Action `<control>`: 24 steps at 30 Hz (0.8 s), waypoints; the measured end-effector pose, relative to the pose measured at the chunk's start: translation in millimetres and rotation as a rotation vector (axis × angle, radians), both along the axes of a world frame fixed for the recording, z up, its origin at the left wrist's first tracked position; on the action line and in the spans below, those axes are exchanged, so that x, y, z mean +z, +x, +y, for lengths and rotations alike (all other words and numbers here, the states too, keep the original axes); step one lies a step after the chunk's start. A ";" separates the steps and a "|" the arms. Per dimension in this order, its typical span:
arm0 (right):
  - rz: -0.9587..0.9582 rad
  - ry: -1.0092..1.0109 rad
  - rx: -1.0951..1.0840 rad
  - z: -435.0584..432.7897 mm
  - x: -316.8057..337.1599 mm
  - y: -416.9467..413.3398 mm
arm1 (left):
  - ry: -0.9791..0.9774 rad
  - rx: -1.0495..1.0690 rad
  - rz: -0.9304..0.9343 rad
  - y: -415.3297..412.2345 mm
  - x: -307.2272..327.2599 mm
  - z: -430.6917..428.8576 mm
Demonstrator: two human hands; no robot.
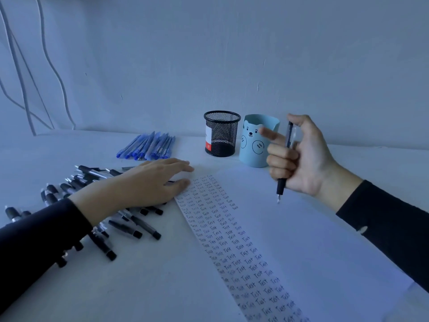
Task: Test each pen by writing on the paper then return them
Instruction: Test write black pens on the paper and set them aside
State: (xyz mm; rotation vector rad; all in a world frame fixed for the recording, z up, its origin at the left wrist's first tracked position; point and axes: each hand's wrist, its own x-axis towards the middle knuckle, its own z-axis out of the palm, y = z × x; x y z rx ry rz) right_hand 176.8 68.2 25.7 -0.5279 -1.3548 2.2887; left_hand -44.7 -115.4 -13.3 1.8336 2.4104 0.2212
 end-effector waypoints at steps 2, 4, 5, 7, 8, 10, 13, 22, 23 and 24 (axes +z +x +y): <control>0.007 -0.047 -0.043 -0.3 -0.3 -0.3 | 0.004 -0.054 -0.012 2.4 -1.0 0.3; -0.008 -0.017 -0.055 -3.2 0.3 -1.6 | -0.012 -0.108 -0.004 5.3 -2.6 1.0; -0.023 0.026 -0.048 -5.7 1.0 -2.7 | -0.030 -0.119 0.002 5.8 -3.5 1.7; -0.050 0.129 -0.031 -9.1 -0.1 -6.0 | -0.051 -0.112 -0.009 5.3 -4.6 2.9; -0.046 0.163 -0.015 -10.1 -2.1 -8.1 | -0.050 -0.106 -0.023 5.1 -4.4 3.2; -0.038 0.155 0.051 -10.9 -6.3 -10.0 | -0.048 -0.100 -0.041 5.2 -3.9 3.1; -0.165 0.227 0.194 -9.9 -11.3 -7.6 | -0.064 -0.089 -0.052 5.9 -3.5 2.7; -0.219 0.350 0.359 -15.5 -22.3 -5.7 | -0.079 -0.087 -0.067 6.2 -2.7 3.4; -0.232 0.426 0.344 -17.2 -24.3 -6.1 | -0.079 -0.087 -0.069 6.1 -2.9 3.3; -0.248 0.527 0.302 -18.3 -27.2 -7.0 | -0.079 -0.086 -0.072 5.8 -3.1 3.4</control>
